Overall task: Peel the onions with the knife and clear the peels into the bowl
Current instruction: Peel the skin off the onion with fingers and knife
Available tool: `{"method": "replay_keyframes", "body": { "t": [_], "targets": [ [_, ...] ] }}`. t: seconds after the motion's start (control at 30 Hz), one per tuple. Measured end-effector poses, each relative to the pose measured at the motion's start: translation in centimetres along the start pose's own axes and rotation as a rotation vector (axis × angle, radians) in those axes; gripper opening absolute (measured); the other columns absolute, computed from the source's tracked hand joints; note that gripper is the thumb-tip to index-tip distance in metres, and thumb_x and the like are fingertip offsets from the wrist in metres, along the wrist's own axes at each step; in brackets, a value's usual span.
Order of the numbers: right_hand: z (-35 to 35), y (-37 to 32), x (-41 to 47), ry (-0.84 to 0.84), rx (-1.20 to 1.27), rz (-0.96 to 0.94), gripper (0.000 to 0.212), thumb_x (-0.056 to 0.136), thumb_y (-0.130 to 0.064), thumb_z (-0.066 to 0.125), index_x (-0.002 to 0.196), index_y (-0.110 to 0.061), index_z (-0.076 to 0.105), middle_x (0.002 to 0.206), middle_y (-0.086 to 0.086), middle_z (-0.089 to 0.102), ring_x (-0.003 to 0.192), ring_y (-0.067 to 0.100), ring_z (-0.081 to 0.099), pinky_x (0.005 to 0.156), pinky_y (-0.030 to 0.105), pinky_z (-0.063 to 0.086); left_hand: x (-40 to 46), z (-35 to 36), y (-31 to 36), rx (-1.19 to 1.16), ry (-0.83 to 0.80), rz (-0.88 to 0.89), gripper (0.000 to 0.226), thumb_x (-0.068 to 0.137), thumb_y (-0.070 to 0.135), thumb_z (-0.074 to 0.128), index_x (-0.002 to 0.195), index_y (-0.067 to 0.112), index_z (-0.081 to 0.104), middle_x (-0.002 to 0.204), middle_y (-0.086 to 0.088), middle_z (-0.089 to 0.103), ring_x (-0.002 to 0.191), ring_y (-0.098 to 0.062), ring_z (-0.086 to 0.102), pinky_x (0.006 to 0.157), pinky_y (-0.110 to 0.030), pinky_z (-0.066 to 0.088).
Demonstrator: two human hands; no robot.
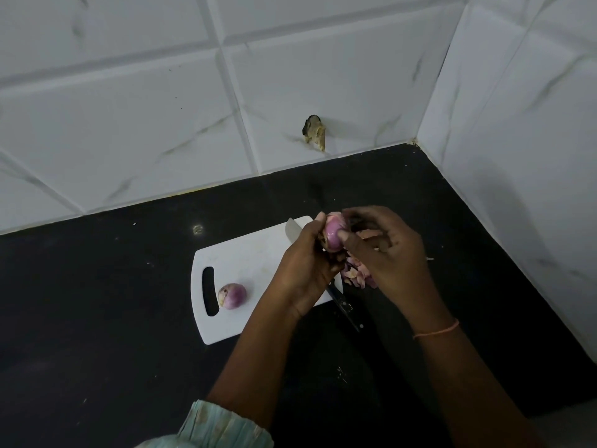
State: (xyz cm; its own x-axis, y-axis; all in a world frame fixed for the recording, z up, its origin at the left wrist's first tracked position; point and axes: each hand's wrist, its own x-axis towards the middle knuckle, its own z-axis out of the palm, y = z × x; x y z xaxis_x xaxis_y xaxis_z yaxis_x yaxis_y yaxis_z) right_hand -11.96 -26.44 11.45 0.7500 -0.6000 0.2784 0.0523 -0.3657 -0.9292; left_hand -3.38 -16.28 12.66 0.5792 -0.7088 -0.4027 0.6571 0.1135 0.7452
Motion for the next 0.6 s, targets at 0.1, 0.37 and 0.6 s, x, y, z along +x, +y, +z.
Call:
{"method": "replay_keyframes", "body": {
  "t": [0.1,0.37,0.6],
  "targets": [
    [0.48,0.25,0.06,0.062,0.003,-0.041,0.02,0.084,-0.016,0.074,0.103,-0.022,0.069,0.102,-0.004,0.069,0.098,0.012,0.068,0.085,0.028,0.055,-0.23,0.31,0.01,0.042,0.022,0.049,0.034,0.106,0.034,0.04,0.102,0.011,0.064,0.068,0.003,0.067,0.054,-0.005,0.062,0.05,-0.017,0.048],
    [0.38,0.05,0.13,0.106,-0.018,-0.078,0.008,0.087,-0.008,0.071,0.095,-0.011,0.072,0.089,0.0,0.071,0.087,0.005,0.068,0.078,0.012,0.05,-0.82,0.52,0.18,0.124,0.057,0.107,0.03,0.104,0.033,0.044,0.104,0.01,0.064,0.068,0.007,0.068,0.053,-0.002,0.06,0.053,-0.015,0.048],
    [0.67,0.02,-0.41,0.168,-0.072,-0.121,0.011,0.086,-0.01,0.07,0.097,-0.012,0.07,0.088,-0.01,0.067,0.086,-0.002,0.066,0.077,0.009,0.049,-0.94,-0.04,0.24,0.179,0.071,0.125,0.035,0.103,0.035,0.045,0.116,0.011,0.067,0.08,0.007,0.072,0.059,0.0,0.061,0.06,-0.016,0.046]
  ]
}}
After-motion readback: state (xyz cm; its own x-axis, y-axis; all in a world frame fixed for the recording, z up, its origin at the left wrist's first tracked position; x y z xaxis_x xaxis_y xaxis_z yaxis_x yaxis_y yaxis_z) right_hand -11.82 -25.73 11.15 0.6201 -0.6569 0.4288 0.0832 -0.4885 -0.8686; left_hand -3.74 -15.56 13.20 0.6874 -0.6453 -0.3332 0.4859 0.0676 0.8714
